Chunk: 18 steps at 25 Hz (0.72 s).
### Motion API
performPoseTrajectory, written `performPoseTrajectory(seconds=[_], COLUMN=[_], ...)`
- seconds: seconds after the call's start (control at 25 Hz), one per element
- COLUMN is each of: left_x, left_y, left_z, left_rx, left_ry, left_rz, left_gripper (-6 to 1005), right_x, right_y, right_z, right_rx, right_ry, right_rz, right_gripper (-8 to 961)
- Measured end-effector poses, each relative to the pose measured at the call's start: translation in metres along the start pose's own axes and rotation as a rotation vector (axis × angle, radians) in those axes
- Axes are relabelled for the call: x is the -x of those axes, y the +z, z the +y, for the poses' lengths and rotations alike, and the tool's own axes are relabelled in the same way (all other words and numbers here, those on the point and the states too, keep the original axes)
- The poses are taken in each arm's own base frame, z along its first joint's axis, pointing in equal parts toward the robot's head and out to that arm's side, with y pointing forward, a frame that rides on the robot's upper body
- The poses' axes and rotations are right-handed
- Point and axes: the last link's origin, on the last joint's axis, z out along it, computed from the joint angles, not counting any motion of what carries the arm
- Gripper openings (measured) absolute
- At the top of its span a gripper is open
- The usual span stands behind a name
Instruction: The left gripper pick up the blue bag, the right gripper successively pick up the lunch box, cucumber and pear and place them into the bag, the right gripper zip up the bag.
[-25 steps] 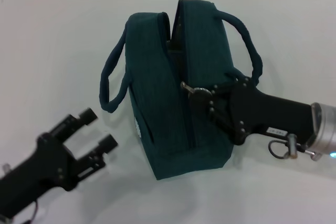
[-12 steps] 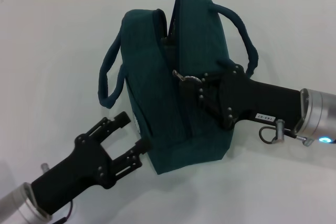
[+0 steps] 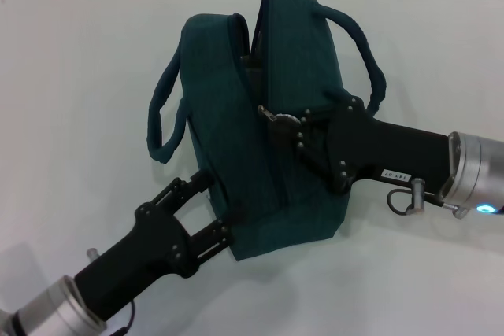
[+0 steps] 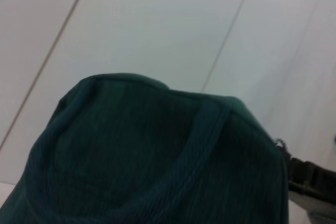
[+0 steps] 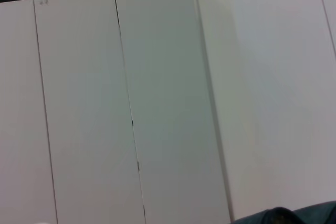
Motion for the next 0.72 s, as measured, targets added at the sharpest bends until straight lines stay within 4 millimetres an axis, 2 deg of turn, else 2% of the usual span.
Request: performPoseTrajectory(seconds=[0.24, 0.72], left_x=[0.004, 0.001], left_y=[0.008, 0.024], left_z=[0.004, -0.002], left_rx=[-0.007, 0.029], left_ry=[0.005, 0.043], left_rz=[0.004, -0.027], left_gripper=[773, 755], right_x=[-0.001, -0.003], right_y=[-0.001, -0.002], right_z=[0.001, 0.002], right_rx=[-0.002, 0.001], right_ry=[0.003, 0.007], right_rz=[0.001, 0.006], right_gripper=[7, 7])
